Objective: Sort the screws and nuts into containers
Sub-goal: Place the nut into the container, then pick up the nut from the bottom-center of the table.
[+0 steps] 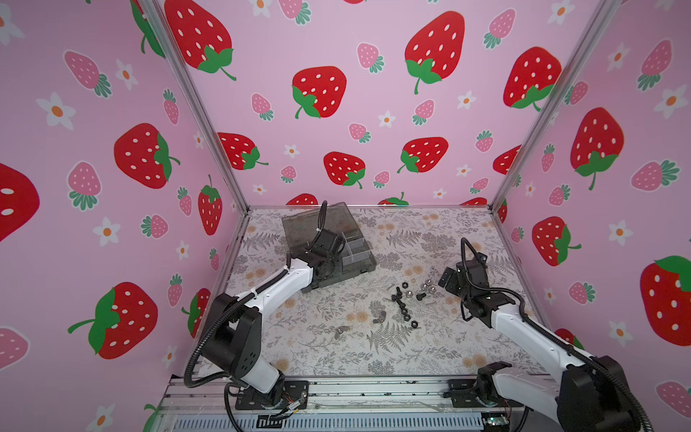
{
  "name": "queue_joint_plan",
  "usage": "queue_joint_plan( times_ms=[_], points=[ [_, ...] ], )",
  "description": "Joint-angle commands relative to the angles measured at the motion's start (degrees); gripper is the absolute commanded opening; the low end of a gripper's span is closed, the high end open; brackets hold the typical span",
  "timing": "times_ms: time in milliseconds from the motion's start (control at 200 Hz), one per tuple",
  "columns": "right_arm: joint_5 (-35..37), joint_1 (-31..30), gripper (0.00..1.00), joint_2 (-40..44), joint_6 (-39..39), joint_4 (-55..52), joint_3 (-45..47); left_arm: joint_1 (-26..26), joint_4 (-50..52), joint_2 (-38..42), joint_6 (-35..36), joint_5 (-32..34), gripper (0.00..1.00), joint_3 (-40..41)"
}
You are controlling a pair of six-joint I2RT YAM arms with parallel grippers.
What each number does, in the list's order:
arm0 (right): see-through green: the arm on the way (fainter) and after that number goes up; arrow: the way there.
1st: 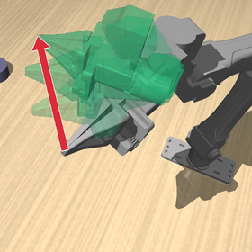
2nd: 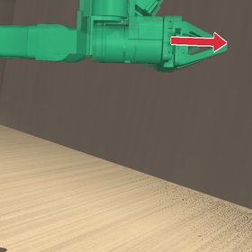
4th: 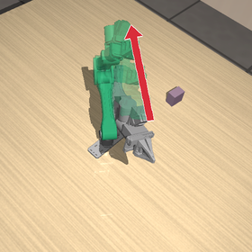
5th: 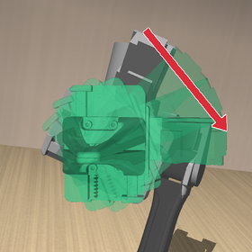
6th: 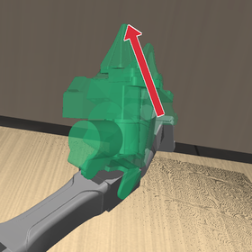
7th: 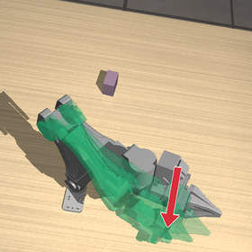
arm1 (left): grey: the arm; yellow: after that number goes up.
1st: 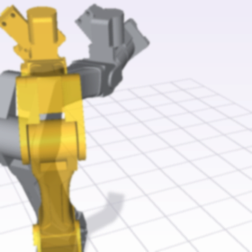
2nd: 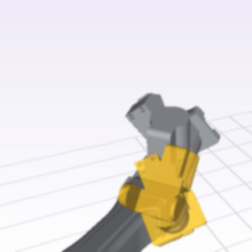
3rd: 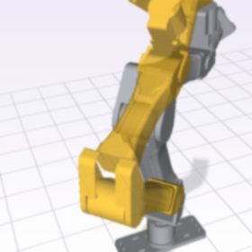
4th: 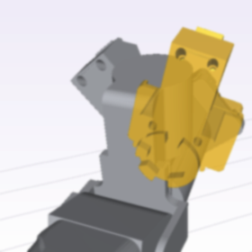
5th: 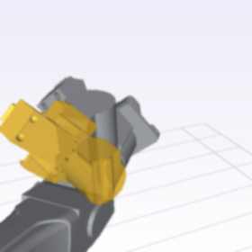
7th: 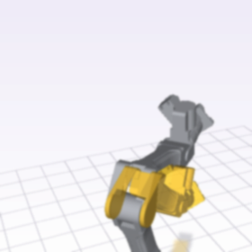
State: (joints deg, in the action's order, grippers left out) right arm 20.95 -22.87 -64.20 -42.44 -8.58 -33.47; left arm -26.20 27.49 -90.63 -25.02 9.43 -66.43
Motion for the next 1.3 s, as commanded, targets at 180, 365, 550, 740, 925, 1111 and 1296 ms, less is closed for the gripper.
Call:
queue_joint_plan(
  times_ms=[180, 365, 550, 740, 925, 1111, 1296],
  points=[
    [-0.14, -0.33, 1.0, -0.74, -1.24, 0.5, -2.2, 3.94, -0.48, -6.34, 2.25, -1.19, 0.08, -3.97],
    [-0.13, -0.44, 1.0, -0.74, -1.24, 0.57, -2.39, 4.14, -0.77, -7.89, 2.64, -2.22, 0.08, -3.57],
    [-0.03, -0.42, 1.0, -0.92, -1.26, 0.59, -2.38, 4.14, -1.16, -8.17, 2.85, -2.55, 0.2, -2.06],
    [-0.13, -0.51, 1.0, -0.76, -1.32, 0.48, -2.45, 4.14, -1.3, -7.91, 2.89, -3.32, 0.33, -1.42],
    [0.2, -0.59, 1.0, 0.03, -1.32, 0.03, -2.23, 4.18, -0.95, -6.41, 3.21, -4.02, 0.37, -1.0],
    [0.49, -0.59, 1.0, 1.02, -1.51, -0.57, -1.95, 2.93, -0.41, -1.28, 3.17, -6.22, 0.38, 1.67],
    [0.88, -0.59, 1.0, 1.41, -1.72, -1.08, -1.94, -1.92, 2.73, 6.08, 3.25, -6.97, 0.4, 8.18]
  ],
)
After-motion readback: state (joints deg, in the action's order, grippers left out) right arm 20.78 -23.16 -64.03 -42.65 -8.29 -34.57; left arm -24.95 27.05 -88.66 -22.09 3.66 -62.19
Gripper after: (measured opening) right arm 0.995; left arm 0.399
